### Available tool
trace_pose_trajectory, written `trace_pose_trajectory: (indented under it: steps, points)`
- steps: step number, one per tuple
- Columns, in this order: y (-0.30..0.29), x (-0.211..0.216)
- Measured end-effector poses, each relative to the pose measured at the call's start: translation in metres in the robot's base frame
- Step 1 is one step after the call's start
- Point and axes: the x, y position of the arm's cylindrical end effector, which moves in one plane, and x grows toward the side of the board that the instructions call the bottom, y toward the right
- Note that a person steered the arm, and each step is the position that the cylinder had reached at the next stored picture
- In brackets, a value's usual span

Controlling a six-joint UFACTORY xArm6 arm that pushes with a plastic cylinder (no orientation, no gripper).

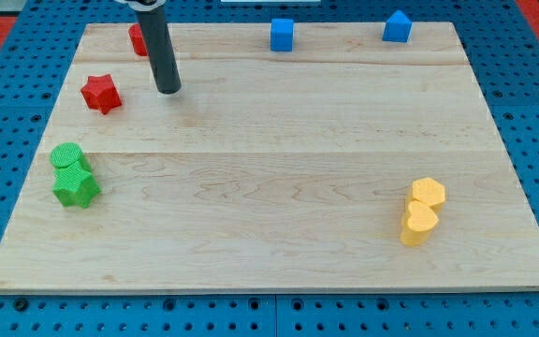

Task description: Move your arm to separate yellow heart and yellow hexagon

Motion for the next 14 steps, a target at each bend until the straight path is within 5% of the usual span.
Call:
trace_pose_trajectory:
  steps: [4,10,12,14]
  points:
    - [0.131,0.047]
    - [0.243,0.275]
    - [0.334,0.251]
    - [0.319,0.213]
